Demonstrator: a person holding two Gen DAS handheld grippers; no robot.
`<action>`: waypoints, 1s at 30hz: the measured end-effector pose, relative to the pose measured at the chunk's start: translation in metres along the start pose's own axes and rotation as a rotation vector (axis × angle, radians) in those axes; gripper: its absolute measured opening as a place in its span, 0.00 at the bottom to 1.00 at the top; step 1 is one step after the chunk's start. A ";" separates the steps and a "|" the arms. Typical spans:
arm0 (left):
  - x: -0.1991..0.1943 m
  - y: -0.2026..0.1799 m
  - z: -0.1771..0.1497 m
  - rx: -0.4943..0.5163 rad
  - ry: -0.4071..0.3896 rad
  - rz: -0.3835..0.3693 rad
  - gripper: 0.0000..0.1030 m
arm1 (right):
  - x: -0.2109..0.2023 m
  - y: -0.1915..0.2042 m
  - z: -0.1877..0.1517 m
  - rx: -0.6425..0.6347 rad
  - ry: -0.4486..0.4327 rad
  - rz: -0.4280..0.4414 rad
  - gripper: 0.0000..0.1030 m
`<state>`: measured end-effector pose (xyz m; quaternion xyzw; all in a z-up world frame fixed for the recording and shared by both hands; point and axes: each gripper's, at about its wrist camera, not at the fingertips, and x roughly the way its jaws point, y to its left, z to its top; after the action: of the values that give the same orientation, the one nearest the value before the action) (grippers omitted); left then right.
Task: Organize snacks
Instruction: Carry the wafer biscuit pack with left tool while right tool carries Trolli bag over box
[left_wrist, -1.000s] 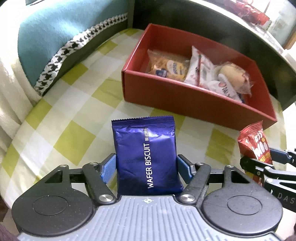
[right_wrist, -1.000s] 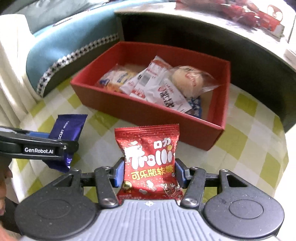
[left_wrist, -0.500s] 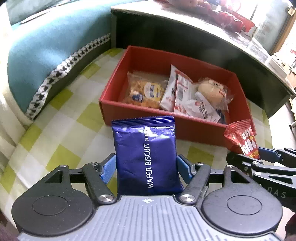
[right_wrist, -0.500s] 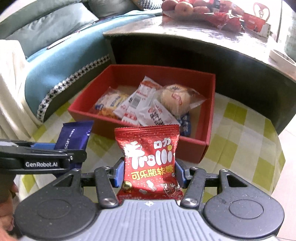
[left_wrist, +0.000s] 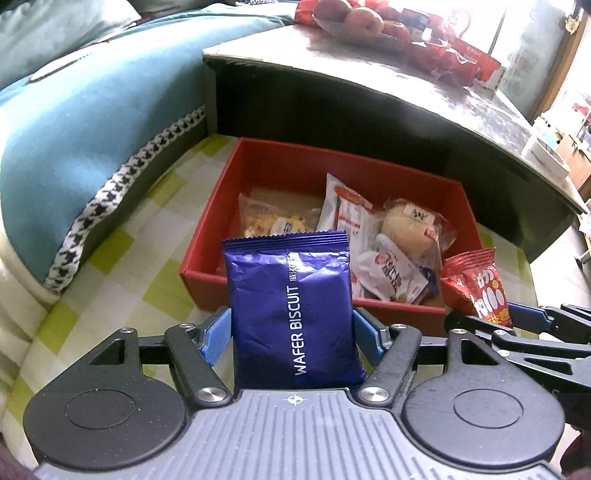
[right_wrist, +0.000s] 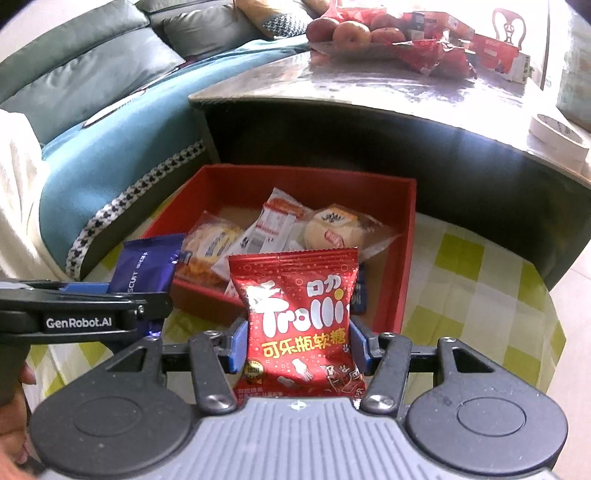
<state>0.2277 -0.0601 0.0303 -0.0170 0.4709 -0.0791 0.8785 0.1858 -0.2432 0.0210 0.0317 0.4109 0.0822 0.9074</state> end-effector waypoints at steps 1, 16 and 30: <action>0.001 -0.001 0.001 0.002 0.000 -0.001 0.73 | 0.001 -0.001 0.002 0.003 -0.003 0.001 0.54; 0.008 -0.012 0.023 0.027 -0.031 0.014 0.73 | 0.003 -0.015 0.022 0.044 -0.038 -0.003 0.54; 0.025 -0.020 0.045 0.049 -0.056 0.052 0.73 | 0.014 -0.026 0.048 0.068 -0.073 -0.018 0.54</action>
<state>0.2764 -0.0863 0.0366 0.0148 0.4441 -0.0671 0.8933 0.2335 -0.2662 0.0391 0.0621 0.3802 0.0589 0.9209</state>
